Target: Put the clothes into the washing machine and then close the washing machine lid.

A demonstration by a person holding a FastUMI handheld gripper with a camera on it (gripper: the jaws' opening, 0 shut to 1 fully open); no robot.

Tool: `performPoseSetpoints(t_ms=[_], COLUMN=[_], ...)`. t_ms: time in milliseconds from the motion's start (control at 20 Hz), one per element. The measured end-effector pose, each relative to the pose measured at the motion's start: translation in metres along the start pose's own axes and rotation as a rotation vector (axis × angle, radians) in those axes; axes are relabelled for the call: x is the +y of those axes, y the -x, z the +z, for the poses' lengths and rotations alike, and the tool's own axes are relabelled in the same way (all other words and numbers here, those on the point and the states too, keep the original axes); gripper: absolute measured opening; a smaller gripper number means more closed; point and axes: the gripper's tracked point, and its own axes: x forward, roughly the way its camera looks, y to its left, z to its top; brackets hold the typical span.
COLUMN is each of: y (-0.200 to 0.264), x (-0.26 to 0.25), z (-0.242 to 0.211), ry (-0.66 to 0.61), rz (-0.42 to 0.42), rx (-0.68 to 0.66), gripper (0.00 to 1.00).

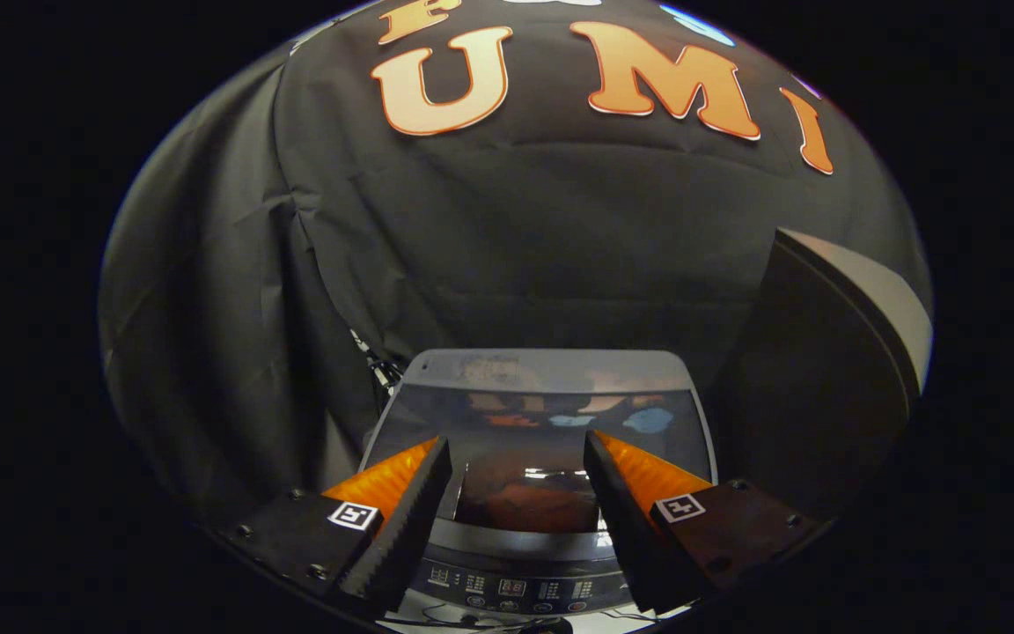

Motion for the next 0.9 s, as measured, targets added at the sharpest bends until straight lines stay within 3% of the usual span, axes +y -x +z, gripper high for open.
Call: performPoseSetpoints(t_ms=[150,450,900], y=[0.007,0.064,0.249], x=[0.003,0.006,-0.041], z=[0.0,0.062,0.133], ry=[0.004,0.016,0.031], rz=[0.008,0.011,-0.036], rx=[-0.003,-0.135,-0.372], gripper=[0.98,0.98,0.98])
